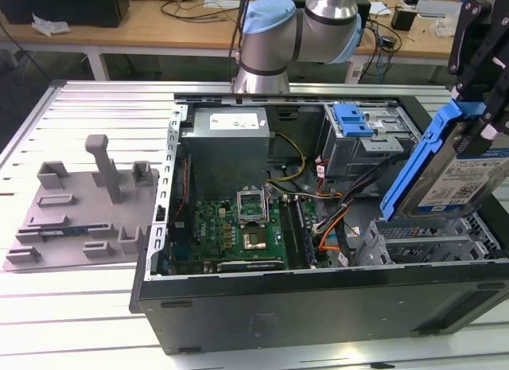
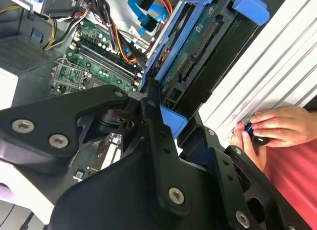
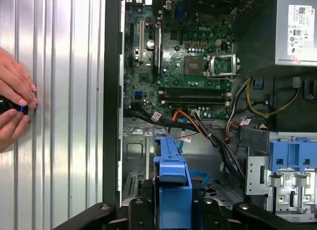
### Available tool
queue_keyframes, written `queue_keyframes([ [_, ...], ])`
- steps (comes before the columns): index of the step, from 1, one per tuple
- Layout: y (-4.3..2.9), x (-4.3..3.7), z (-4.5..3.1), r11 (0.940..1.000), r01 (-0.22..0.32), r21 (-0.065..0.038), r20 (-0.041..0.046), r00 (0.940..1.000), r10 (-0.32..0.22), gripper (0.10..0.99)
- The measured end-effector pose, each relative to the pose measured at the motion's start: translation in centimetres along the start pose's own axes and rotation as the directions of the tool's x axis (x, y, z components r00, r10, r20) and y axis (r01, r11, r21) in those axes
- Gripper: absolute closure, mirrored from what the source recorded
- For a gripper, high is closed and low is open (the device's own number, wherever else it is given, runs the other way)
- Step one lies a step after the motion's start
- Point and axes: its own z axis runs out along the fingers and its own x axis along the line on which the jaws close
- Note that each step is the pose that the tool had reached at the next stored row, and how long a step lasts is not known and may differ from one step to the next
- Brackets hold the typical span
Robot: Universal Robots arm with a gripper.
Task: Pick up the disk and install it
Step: 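Insert the disk into the insertion slot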
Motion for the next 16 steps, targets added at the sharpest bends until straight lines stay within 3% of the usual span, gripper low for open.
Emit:
queue_keyframes([
  [16, -0.04, 0.02, 0.36, 1.0000, -0.009, 0.000, -0.0013, 1.0000, 0.009, 0.718],
])
